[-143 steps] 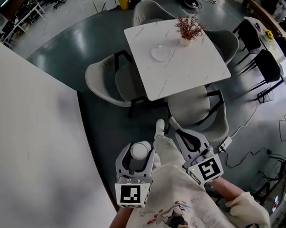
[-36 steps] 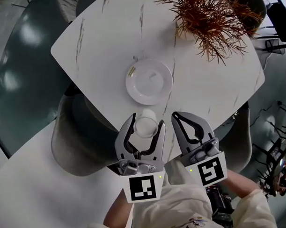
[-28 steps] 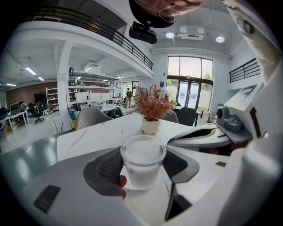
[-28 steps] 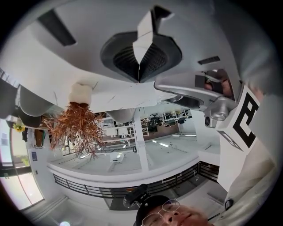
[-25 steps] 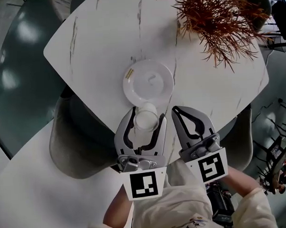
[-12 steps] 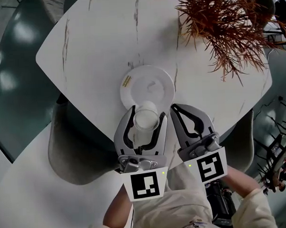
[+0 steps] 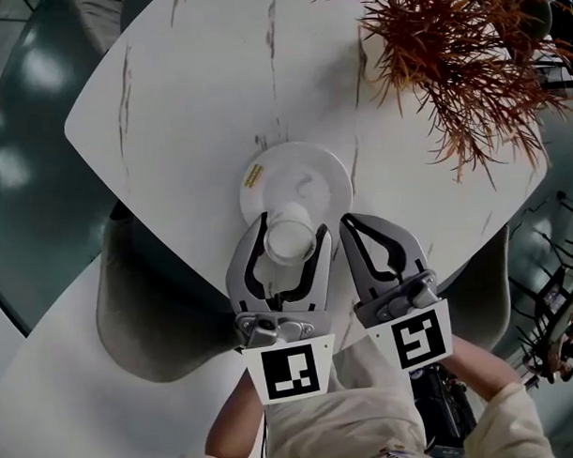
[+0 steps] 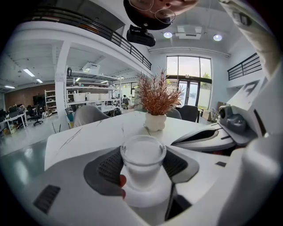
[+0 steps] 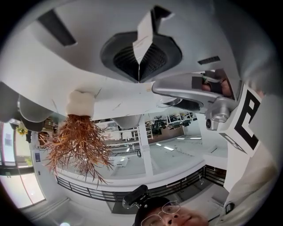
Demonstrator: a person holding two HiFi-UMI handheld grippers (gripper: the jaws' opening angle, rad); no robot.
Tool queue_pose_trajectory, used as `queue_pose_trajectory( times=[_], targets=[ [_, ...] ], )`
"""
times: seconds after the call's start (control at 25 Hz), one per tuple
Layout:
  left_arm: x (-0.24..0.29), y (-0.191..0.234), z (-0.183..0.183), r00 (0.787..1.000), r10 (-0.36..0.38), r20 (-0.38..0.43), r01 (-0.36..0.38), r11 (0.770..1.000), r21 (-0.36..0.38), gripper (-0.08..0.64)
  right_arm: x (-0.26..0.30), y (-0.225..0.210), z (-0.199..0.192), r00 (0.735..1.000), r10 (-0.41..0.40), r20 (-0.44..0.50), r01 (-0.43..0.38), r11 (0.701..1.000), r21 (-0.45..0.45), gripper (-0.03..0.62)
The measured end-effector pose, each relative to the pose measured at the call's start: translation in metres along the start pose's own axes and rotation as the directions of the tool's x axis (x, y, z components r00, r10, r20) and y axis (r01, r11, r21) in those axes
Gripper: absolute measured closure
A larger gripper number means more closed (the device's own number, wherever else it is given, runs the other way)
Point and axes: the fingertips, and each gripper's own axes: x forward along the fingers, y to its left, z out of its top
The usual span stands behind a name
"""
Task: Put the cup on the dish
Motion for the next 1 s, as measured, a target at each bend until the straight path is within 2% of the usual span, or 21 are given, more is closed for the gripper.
queue_pose_trajectory(
  times=[0.28,0.64,1.0],
  targets=[
    [0.012,0.003,-0.001,1.0,-0.011,0.023,0.01,0.998,0.055,0.285,0.005,-0.002,-0.004,1.0,-0.008,-0.008,0.008,1.0,0.012,0.586],
    [0.024,0.003,0.001,0.999,-0.007,0.034,0.005,0.997,0.08,0.285,0.003,-0.005,-0.006,1.0,-0.015,-0.013,0.015,1.0,0.02,0.586],
    [0.026,0.006,0.001,0.998,0.017,0.063,-0.02,0.999,0.048,0.285,0.0,-0.011,-0.008,1.0,-0.02,-0.016,0.02,1.0,0.02,0.586]
  ],
)
